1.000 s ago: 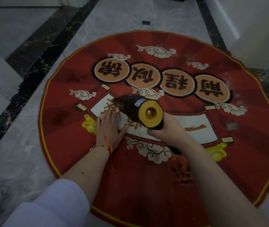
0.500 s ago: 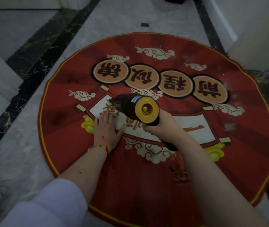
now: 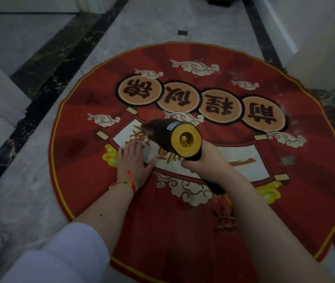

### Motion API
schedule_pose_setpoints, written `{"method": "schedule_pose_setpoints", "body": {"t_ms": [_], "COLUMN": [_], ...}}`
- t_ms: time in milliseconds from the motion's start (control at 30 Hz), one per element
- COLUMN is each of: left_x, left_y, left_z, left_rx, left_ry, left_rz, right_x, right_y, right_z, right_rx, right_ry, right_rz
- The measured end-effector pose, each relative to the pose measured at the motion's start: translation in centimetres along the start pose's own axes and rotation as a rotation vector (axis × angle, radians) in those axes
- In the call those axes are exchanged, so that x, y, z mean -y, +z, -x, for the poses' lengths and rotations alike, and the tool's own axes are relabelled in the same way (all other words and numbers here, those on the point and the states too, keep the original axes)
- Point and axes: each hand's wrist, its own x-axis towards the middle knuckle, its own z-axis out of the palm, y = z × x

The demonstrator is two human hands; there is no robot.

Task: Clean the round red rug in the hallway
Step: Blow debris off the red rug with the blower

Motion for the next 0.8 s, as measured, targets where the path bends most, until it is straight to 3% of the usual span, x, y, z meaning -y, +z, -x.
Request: {"method": "schedule_pose_setpoints", "body": {"t_ms": [167, 467, 800], "left_x": [0.0, 0.4, 1.4], "left_y": [-0.2, -0.3, -0.9], "left_z": [0.1, 0.3, 0.7], "left_rx": [-0.014, 0.018, 0.000], "left_ry": [0.010, 0.007, 0.013], "left_rz": [0.020, 0.017, 0.017], "right_x": [-1.1, 0.6, -0.5], "right_y": [-1.2, 1.1, 0.7], "right_z": [3.7, -1.5, 0.8], "right_rx": [0.034, 0.055, 0.022], "right_ry": [-0.014, -0.039, -0.058], "right_rz": [0.042, -0.022, 0.045]}}
